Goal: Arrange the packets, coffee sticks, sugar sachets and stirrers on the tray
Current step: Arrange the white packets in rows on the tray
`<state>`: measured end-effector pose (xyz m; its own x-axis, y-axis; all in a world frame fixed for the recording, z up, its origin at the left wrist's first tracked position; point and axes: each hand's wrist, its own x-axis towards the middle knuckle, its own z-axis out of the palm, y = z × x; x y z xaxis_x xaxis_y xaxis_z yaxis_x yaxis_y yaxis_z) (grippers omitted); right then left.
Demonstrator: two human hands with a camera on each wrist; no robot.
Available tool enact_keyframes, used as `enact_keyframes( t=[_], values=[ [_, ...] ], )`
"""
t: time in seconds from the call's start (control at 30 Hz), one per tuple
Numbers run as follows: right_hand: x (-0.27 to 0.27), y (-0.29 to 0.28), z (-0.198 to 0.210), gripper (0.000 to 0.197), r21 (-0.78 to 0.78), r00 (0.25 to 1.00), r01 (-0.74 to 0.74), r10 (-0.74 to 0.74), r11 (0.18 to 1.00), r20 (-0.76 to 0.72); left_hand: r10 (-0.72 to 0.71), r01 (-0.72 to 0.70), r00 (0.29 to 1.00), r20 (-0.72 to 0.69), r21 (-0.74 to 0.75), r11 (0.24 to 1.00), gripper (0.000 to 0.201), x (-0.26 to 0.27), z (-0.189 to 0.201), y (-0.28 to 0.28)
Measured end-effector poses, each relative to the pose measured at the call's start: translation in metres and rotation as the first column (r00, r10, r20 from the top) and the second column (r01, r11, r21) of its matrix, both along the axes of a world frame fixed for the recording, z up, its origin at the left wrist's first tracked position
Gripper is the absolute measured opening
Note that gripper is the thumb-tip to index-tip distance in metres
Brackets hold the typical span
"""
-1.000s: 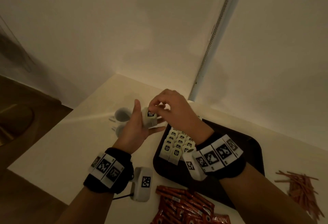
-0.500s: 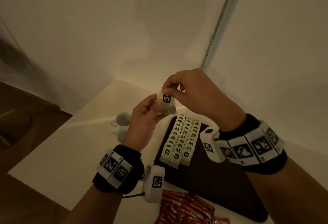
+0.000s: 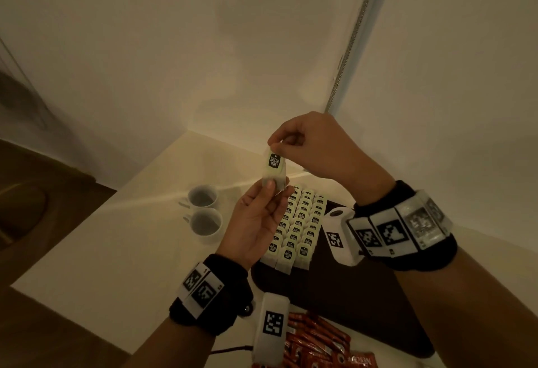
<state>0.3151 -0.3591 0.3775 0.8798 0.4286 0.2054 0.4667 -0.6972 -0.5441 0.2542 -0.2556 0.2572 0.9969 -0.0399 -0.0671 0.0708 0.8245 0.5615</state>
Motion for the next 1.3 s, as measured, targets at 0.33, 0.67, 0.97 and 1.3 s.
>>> enact_keyframes(
  t=[0.33, 0.67, 0.97, 1.3],
  values=[
    [-0.011, -0.045, -0.061, 0.014, -0.04, 0.994, 0.084, -0.087, 0.996, -0.061, -0.007, 0.061, 0.996, -0.084, 0.656, 0.752, 0.027, -0.027, -0.041, 0.05],
    [-0.034, -0.098, -0.22, 0.016, -0.167, 0.842, 0.166, -0.228, 0.972, -0.489, 0.177, 0.241, 0.9, -0.399, 0.793, 0.559, 0.017, -0.105, -0.111, 0.124],
    [-0.025, -0.096, -0.268, 0.016, -0.174, 0.773, 0.262, -0.314, 0.949, -0.551, 0.212, 0.344, 0.804, -0.556, 0.725, 0.597, 0.018, -0.124, -0.135, 0.15],
    [-0.015, -0.092, -0.284, 0.01, -0.096, 0.77, 0.357, -0.351, 0.929, -0.533, 0.212, 0.351, 0.79, -0.575, 0.708, 0.613, 0.019, -0.124, -0.137, 0.151]
  ],
)
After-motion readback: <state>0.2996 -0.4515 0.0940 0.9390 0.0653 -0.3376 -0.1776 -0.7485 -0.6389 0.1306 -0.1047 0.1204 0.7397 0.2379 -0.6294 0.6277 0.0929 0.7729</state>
